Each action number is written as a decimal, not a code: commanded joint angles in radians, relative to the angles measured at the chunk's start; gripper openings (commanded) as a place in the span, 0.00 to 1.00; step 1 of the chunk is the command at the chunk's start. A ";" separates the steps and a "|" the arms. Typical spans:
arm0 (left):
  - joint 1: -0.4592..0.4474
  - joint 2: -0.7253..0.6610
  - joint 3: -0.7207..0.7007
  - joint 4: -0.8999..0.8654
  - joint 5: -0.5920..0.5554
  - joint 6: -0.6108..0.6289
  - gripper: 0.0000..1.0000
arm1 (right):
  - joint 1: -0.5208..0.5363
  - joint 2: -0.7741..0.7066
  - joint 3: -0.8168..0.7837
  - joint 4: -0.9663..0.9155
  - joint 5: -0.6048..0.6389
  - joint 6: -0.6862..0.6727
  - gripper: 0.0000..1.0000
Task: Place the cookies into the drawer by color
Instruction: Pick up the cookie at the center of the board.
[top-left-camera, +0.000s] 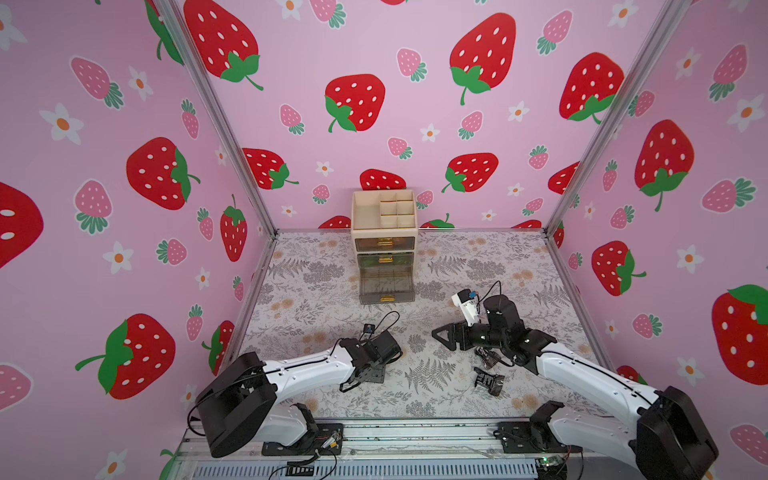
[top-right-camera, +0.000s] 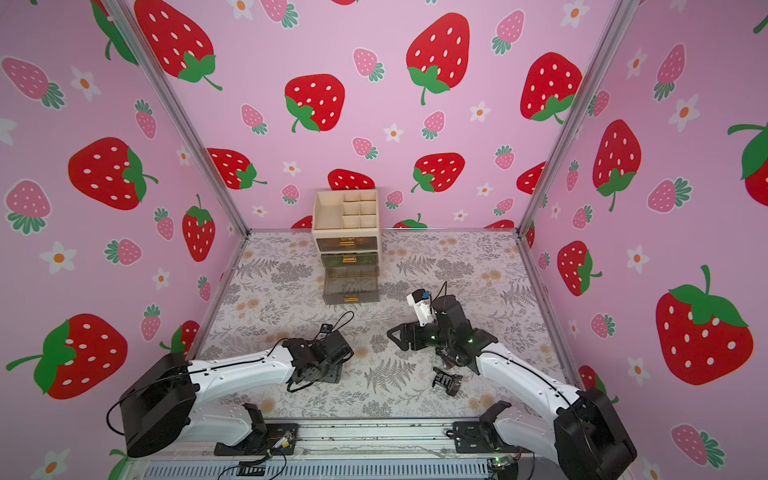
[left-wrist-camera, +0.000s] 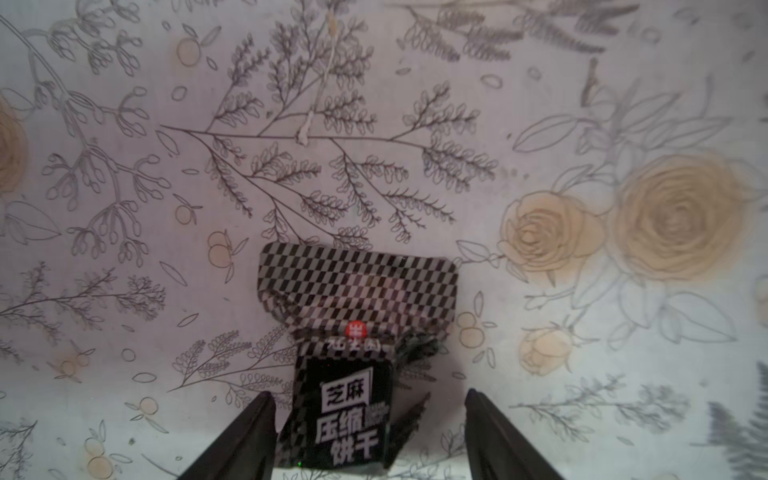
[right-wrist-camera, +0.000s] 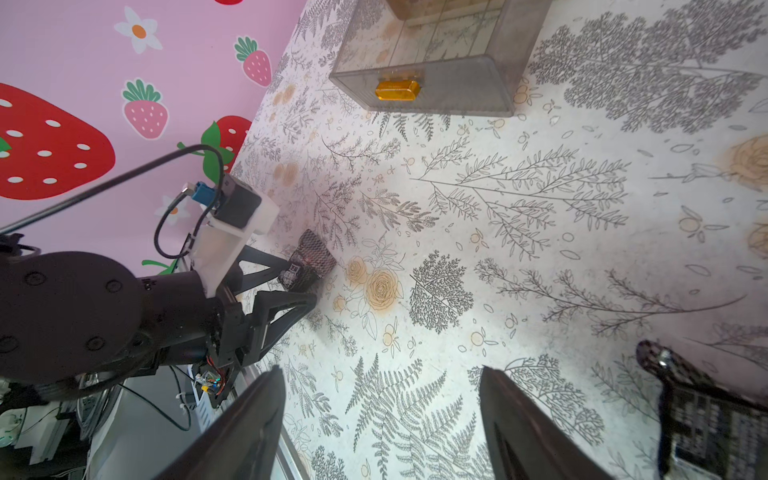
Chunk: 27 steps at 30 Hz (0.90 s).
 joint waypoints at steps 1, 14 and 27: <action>0.004 0.024 0.013 -0.007 -0.025 0.002 0.71 | 0.014 0.006 0.020 -0.008 0.009 0.015 0.78; 0.035 -0.025 0.019 0.010 -0.038 0.008 0.40 | 0.019 0.013 0.015 0.008 0.027 0.007 0.77; 0.243 -0.036 0.260 0.068 0.073 0.165 0.40 | 0.019 0.118 0.113 0.078 0.019 0.043 0.76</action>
